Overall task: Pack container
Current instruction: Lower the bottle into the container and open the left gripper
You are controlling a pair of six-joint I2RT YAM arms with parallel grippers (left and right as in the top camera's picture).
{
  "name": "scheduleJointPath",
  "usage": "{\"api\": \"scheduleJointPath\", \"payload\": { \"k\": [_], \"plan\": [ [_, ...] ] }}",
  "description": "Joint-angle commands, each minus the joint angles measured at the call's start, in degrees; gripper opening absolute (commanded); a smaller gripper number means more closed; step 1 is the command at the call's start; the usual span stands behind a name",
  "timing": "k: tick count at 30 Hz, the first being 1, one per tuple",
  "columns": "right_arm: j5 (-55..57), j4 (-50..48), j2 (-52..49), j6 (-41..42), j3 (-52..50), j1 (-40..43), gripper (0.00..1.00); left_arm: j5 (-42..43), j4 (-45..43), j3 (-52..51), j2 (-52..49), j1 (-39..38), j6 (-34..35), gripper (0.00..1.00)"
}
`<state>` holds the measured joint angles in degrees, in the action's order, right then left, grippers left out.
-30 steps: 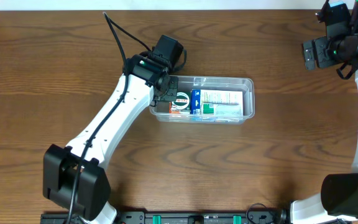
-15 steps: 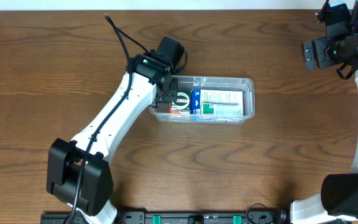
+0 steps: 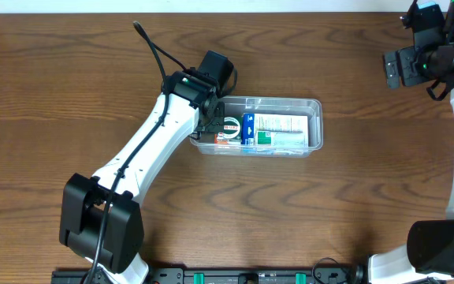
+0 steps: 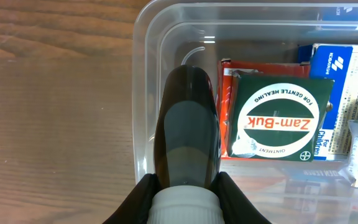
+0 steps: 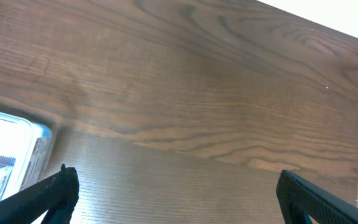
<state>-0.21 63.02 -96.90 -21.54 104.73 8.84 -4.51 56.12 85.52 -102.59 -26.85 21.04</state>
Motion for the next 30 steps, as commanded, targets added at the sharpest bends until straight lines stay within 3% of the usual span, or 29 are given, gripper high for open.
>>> {"api": "scheduleJointPath", "payload": {
  "k": [1, 15, 20, 30],
  "plan": [
    [-0.04, 0.02, 0.13, 0.52, -0.02, 0.2, 0.99, -0.46, -0.11, -0.35, -0.31, -0.42, 0.76, 0.24],
    [-0.04, 0.02, 0.13, 0.52, -0.02, 0.2, 0.99, -0.5, -3.58, -3.93, -0.31, -1.57, 1.4, 0.25],
    [-0.04, 0.02, 0.13, 0.52, -0.02, 0.2, 0.99, -0.5, -4.04, -4.0, -0.31, -1.57, 1.38, 0.34],
    [-0.04, 0.02, 0.13, 0.52, -0.02, 0.2, 0.99, -0.5, -4.24, -4.0, -0.31, -1.57, 1.38, 0.37]
  ]
}}
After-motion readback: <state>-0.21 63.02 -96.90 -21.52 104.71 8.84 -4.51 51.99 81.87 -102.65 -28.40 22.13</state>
